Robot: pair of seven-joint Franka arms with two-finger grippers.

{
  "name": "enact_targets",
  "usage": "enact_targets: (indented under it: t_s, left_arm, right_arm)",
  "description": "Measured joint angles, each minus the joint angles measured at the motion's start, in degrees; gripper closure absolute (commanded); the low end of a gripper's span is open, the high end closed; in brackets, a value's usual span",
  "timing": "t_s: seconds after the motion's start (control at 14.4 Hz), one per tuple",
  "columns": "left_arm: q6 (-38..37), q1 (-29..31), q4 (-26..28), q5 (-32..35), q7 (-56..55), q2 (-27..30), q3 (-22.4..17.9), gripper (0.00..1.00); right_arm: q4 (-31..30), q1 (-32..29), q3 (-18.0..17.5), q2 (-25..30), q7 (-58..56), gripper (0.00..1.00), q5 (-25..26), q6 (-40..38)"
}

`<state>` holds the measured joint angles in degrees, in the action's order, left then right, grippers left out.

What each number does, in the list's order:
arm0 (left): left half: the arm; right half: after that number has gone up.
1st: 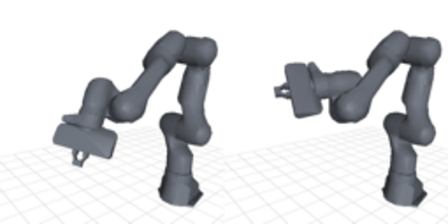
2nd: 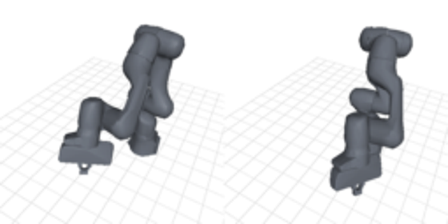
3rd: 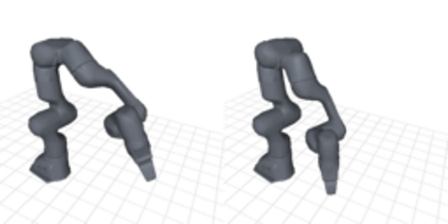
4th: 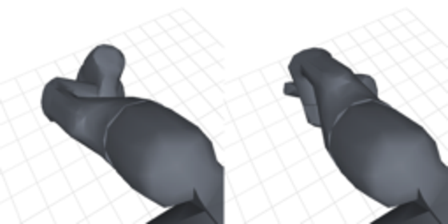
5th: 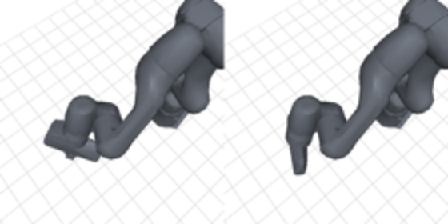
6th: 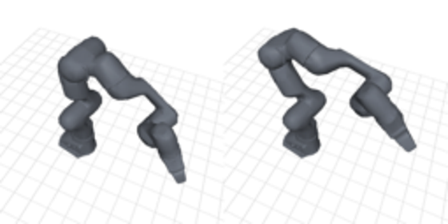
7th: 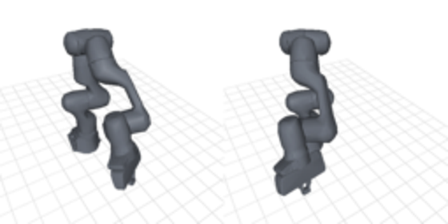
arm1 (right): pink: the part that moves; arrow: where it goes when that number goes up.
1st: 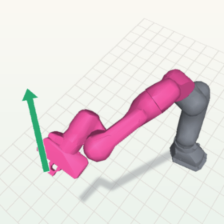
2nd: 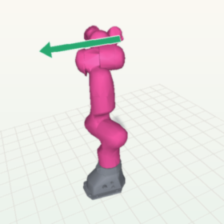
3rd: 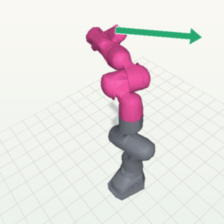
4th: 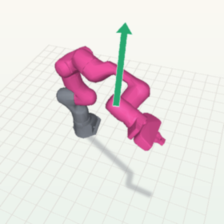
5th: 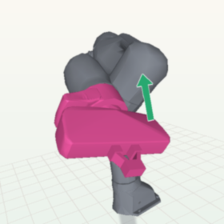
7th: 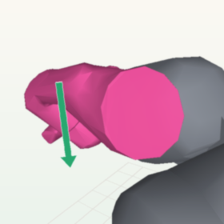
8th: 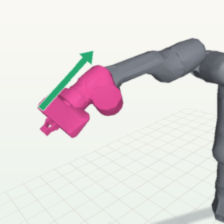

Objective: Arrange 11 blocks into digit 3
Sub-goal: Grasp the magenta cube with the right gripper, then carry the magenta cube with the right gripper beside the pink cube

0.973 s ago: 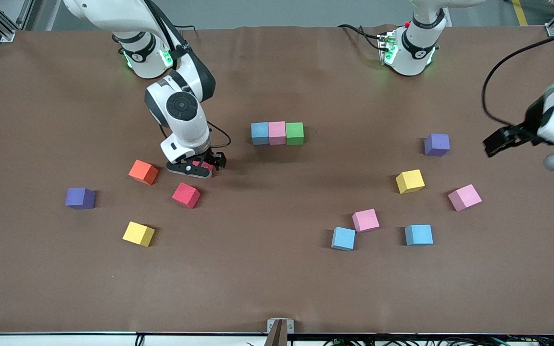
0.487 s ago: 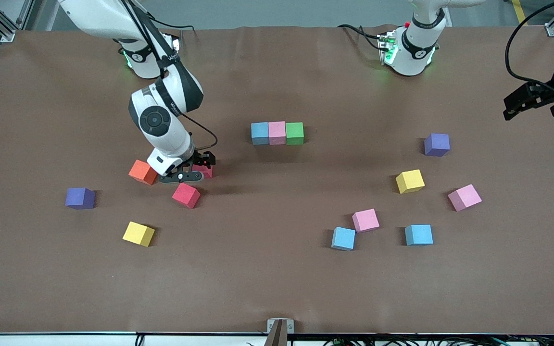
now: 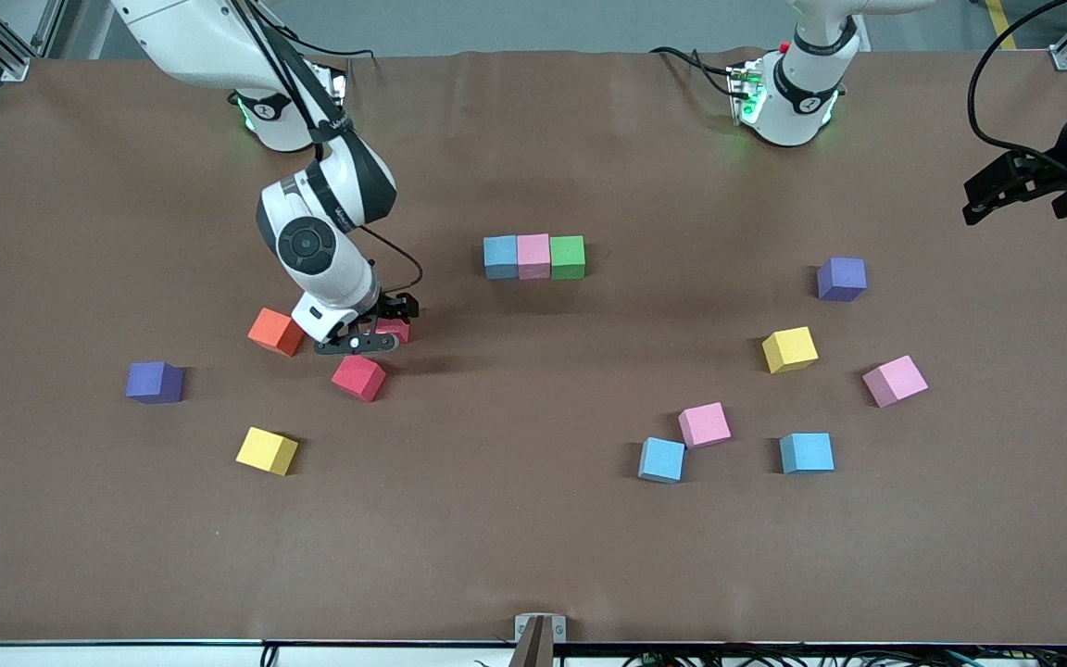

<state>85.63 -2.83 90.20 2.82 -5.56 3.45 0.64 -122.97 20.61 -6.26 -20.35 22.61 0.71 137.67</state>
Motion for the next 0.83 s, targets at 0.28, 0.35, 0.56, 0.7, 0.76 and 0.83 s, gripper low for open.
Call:
enact_targets:
  t_s: [0.28, 0.35, 0.56, 0.7, 0.76, 0.83]
  left_arm:
    - [-0.1, -0.1, 0.1, 0.0, 0.0, 0.0, 0.2, 0.0]
    - [-0.1, -0.1, 0.3, 0.0, 0.0, 0.0, 0.2, 0.0]
    - [-0.1, -0.1, 0.6, 0.0, -0.1, 0.0, 0.2, 0.0]
    - [-0.1, -0.1, 0.6, 0.0, -0.1, 0.0, 0.2, 0.0]
    - [-0.1, -0.1, 0.6, 0.0, -0.1, 0.0, 0.2, 0.0]
    - [-0.1, -0.1, 0.6, 0.0, -0.1, 0.0, 0.2, 0.0]
  right_arm:
    - [0.0, 0.0, 0.0, -1.5, -0.2, 0.08, 0.0, 0.5]
    - [0.0, 0.0, 0.0, -1.9, -0.2, 0.13, 0.0, 1.0]
    - [0.0, 0.0, 0.0, -2.9, -0.3, 0.42, -0.1, 1.4]
    - [0.0, 0.0, 0.0, -3.0, -0.3, 0.49, -0.1, 1.4]
    - [0.1, 0.0, 0.0, -3.0, -0.3, 0.51, -0.2, 1.3]
    - [0.2, 0.0, 0.0, -2.9, -0.2, 0.53, -0.3, 1.3]
